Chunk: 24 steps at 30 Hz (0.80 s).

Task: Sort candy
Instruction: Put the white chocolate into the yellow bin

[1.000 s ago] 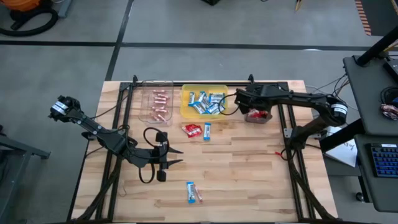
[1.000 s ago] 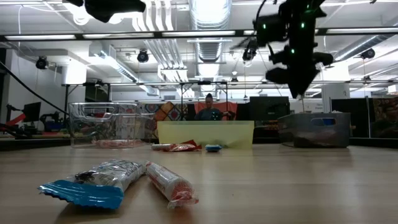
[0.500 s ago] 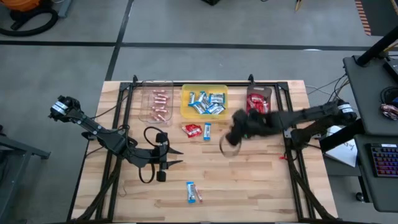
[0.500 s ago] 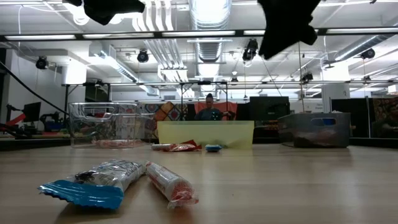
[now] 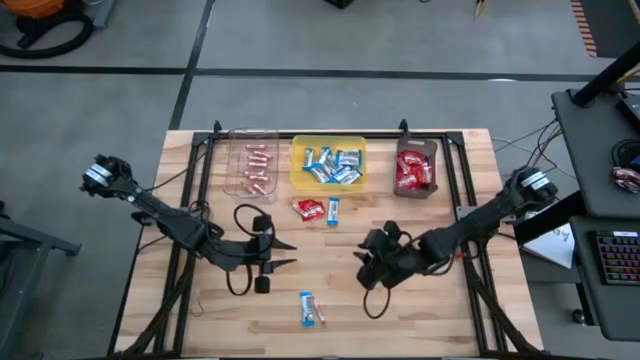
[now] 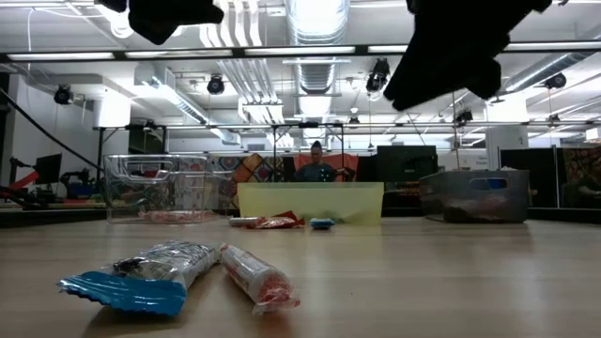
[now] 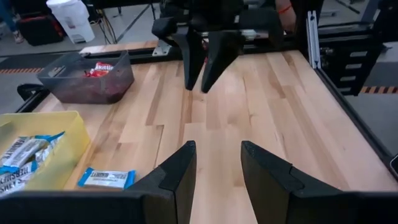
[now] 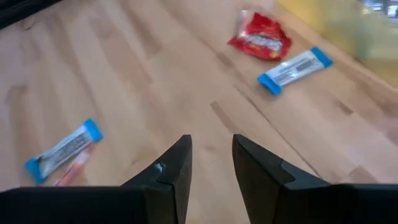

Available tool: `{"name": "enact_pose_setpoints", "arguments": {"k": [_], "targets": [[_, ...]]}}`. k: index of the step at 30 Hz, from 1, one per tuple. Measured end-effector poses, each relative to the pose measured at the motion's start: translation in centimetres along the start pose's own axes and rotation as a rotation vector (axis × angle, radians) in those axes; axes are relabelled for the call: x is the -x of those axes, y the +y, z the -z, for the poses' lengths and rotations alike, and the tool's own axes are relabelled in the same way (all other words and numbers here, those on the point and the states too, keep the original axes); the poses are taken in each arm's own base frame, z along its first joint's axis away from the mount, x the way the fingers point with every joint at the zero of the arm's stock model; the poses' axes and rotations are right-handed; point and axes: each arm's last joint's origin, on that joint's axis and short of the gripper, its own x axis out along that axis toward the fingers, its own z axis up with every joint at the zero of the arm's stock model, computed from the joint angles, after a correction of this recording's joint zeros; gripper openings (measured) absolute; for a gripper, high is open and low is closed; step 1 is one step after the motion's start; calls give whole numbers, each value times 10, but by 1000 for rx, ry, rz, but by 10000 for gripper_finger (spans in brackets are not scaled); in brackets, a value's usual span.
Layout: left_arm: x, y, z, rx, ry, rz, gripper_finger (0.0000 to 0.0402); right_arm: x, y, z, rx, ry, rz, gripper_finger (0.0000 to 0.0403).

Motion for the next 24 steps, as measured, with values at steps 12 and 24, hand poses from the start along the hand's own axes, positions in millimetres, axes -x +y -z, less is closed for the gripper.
{"name": "enact_pose_setpoints", "arguments": {"k": [12,24], "targets": [[-8,-6,-9,-37,0,-11,111,-73,-24,7,-260,-112,294,116],[-1,-1,-24,-146,60,-111,111,-145,-51,1,-285,-228,379,116]]}}
